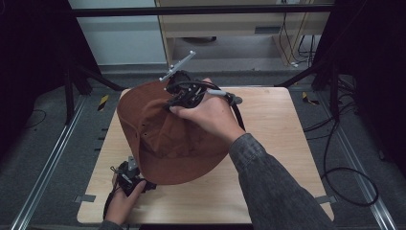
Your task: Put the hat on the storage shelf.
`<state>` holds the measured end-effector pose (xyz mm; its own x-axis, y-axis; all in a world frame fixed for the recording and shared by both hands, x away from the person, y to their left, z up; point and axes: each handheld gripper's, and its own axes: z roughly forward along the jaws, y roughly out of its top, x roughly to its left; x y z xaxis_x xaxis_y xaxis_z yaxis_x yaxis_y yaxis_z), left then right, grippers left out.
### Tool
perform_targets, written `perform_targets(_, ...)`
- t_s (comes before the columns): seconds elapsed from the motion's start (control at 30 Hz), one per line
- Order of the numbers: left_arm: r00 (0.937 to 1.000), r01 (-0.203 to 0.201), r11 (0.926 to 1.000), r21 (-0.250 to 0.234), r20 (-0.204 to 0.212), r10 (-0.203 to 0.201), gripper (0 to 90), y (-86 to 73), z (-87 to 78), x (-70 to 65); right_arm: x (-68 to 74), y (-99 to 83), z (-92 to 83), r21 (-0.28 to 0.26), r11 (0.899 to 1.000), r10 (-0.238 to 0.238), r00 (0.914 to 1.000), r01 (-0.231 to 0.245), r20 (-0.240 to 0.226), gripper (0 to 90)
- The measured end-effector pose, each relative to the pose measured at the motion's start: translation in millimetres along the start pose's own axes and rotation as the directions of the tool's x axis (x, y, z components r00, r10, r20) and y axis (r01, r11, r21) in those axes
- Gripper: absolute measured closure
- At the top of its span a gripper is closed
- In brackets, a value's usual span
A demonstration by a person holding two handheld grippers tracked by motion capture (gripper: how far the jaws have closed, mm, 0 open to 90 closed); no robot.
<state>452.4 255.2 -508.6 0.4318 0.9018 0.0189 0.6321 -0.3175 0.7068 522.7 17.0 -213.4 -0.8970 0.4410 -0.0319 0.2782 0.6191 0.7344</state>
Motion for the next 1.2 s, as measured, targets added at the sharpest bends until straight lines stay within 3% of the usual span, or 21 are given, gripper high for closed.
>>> perform_targets(0.23,1.0,0.0,1.0,0.0,0.0,0.0,0.0,0.0,0.0,0.0,0.0,2.1,-2.3,0.013,1.0,0.008,1.0,-0.008,-0.004,79.3)
perform_targets(0.73,1.0,0.001,1.0,-0.001,0.0,-0.001,0.0,0.0,0.1,-0.1,1.3,1.4,-4.6,0.014,1.0,0.019,0.9998,-0.02,0.005,52.8)
perform_targets(1.0,1.0,0.0,1.0,0.0,0.0,0.0,0.0,0.0,0.0,0.0,3.9,-4.3,-20.3,-0.032,0.999,0.031,0.9993,-0.03,0.021,28.7)
perform_targets(1.2,1.0,0.0,1.0,0.0,0.0,0.0,0.0,0.0,0.0,0.0,-1.2,-15.5,-36.4,-0.067,0.996,0.06,0.9946,-0.054,0.085,11.0)
